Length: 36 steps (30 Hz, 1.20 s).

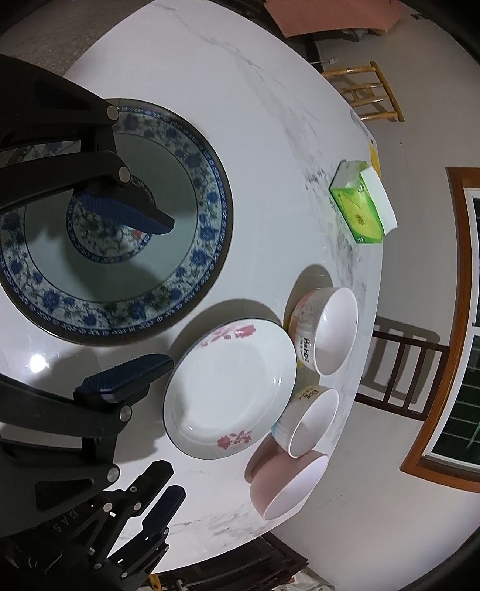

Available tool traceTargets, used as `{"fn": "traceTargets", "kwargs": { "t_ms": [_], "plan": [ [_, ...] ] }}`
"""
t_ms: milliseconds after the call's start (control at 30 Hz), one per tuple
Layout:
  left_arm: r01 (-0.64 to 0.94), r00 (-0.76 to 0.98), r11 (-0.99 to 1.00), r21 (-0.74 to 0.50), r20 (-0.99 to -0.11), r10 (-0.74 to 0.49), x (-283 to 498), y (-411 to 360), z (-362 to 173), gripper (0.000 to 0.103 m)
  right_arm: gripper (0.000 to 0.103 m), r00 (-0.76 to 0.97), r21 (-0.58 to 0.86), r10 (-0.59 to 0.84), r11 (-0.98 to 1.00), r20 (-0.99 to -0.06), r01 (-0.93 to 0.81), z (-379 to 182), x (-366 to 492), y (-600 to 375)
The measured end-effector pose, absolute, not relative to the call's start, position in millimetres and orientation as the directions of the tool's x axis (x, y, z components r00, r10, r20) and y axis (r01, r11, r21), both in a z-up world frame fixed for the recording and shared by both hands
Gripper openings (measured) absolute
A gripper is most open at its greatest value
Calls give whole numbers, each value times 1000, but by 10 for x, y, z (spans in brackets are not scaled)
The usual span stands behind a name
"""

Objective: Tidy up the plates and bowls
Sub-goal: 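Move the left tool to the white plate with pink flowers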

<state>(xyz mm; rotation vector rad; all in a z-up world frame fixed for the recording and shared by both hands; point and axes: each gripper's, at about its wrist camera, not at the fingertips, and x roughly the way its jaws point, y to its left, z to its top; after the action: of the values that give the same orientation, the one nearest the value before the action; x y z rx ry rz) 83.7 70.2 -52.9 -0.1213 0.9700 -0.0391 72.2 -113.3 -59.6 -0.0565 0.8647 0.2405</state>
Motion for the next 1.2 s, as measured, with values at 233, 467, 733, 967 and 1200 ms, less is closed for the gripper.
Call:
{"fn": "traceTargets", "kwargs": {
  "t_ms": [233, 467, 733, 967, 1200],
  "plan": [
    [-5, 563, 993, -115, -821, -92, 960, 611, -526, 64, 38, 627, 59, 191, 973, -755, -225, -605, 801, -1225],
    [-3, 564, 995, -102, -822, -82, 1092, 554, -537, 64, 38, 639, 63, 194, 973, -744, -222, -620, 888, -1285],
    [0, 557, 993, -121, -825, -100, 1273, 547, -580, 63, 38, 630, 73, 206, 970, -748, -230, -652, 1039, -1323],
    [22, 555, 988, -154, -820, -140, 1421, 566, -625, 63, 38, 613, 124, 256, 960, -747, -250, -707, 1196, -1388],
    [38, 526, 981, -191, -831, -182, 1593, 588, -750, 61, 38, 585, 204, 314, 947, -748, -247, -793, 1403, -1528]
  ]
}}
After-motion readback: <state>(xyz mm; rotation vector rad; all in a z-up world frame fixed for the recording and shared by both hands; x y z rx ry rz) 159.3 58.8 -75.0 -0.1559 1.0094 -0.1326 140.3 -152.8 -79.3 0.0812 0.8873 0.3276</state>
